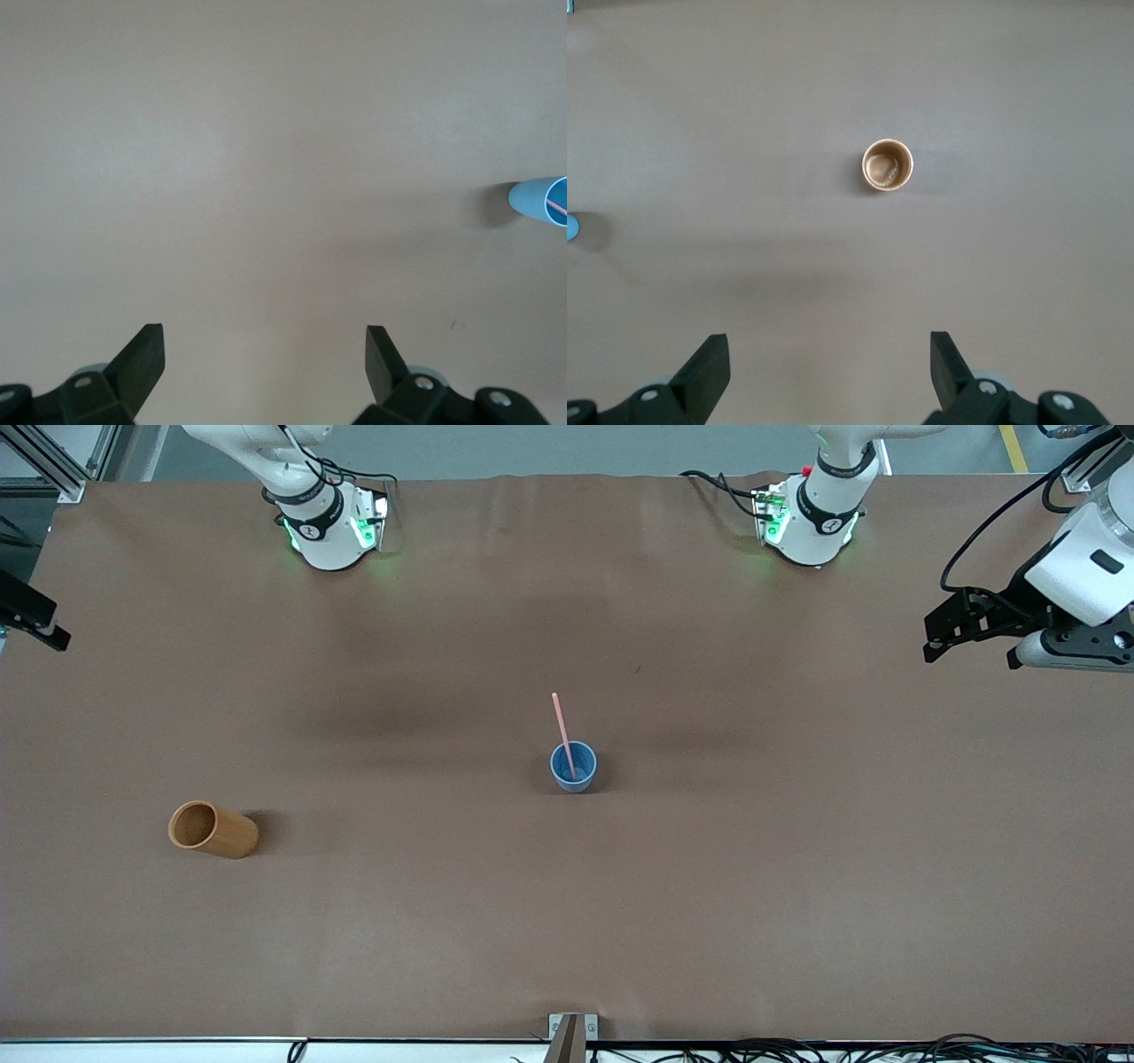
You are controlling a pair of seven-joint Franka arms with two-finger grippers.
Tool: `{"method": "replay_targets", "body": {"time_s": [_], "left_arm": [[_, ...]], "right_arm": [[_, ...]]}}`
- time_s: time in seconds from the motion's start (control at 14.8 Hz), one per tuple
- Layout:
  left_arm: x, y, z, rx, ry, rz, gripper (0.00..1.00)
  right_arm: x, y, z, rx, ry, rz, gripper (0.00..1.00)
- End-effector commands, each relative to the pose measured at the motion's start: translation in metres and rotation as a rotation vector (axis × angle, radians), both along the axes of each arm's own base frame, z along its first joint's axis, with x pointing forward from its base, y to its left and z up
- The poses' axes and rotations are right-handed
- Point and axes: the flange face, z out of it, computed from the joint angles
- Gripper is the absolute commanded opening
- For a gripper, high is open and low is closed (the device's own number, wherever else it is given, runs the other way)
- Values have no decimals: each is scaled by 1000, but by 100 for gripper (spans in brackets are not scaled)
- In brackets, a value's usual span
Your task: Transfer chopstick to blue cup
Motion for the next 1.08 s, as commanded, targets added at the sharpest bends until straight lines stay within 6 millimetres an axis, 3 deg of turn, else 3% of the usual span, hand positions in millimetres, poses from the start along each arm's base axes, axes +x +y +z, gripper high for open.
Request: {"method": "replay_targets", "body": {"time_s": [0.0, 0.2, 0.4, 0.61, 1.01], "left_arm": [[4, 3, 8, -3, -14, -6, 100], [5, 3, 6, -3, -11, -6, 100], [7, 1, 2, -3, -3, -9, 100], [8, 3, 0, -2, 0, -11, 100], [8, 3, 1, -3, -2, -9, 100]], "right_arm": [[2, 7, -3, 0, 16, 21, 100], [4, 14, -6, -1, 6, 12, 100], [5, 14, -26, 1, 17, -9, 100], [-9, 15, -23, 3, 11, -30, 100], [-7, 16, -26, 3, 2, -32, 100]]}}
